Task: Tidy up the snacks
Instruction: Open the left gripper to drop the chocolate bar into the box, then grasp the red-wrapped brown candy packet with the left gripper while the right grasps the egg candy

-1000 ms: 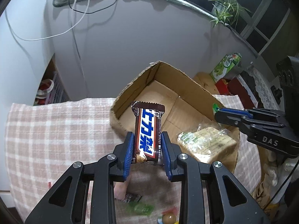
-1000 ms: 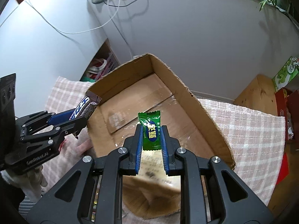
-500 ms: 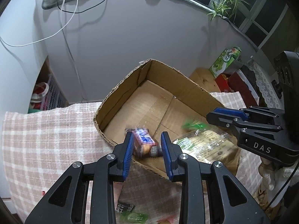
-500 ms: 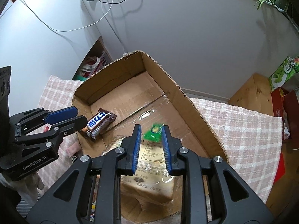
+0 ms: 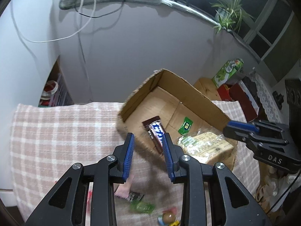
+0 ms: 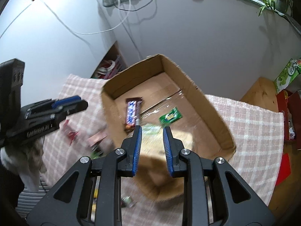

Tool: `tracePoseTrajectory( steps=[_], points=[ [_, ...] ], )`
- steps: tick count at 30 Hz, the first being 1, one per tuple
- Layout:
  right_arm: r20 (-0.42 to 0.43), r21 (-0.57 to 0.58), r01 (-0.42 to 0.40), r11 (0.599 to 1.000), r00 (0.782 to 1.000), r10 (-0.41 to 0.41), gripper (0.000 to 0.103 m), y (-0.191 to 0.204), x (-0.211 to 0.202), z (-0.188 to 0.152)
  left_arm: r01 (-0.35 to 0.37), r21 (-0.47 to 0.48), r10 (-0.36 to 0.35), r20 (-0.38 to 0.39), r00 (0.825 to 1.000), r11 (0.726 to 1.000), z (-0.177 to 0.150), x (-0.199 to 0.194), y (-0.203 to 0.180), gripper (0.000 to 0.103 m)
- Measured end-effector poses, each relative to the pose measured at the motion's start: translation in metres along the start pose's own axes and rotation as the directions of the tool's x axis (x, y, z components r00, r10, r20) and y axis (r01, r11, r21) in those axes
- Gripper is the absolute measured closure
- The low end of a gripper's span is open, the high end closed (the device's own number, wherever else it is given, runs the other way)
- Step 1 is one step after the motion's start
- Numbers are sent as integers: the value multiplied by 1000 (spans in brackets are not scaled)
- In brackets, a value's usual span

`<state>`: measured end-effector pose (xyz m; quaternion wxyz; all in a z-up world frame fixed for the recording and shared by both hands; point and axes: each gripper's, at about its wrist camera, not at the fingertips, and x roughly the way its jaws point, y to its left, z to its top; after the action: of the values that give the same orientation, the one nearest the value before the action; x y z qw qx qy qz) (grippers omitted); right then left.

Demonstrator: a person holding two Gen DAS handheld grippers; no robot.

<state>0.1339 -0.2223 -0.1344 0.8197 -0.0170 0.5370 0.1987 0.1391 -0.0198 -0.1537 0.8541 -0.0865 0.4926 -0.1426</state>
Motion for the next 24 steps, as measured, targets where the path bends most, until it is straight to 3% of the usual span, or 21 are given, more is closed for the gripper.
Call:
tracePoseTrajectory(
  steps=[11, 19, 24],
  points=[
    [-84, -42, -99, 994, 992, 96, 76, 33, -13, -64, -51, -85, 54, 33, 998, 995, -45, -54, 49, 74],
    [-176, -37, -108, 993, 979, 100, 71, 39, 7, -113, -94, -220, 94, -10, 995, 971, -100, -71, 97, 71],
    [-192, -39, -121, 992, 975, 112, 71, 47, 14, -119, -109, -273, 99, -49, 994, 956, -125, -66, 111, 69]
  ],
)
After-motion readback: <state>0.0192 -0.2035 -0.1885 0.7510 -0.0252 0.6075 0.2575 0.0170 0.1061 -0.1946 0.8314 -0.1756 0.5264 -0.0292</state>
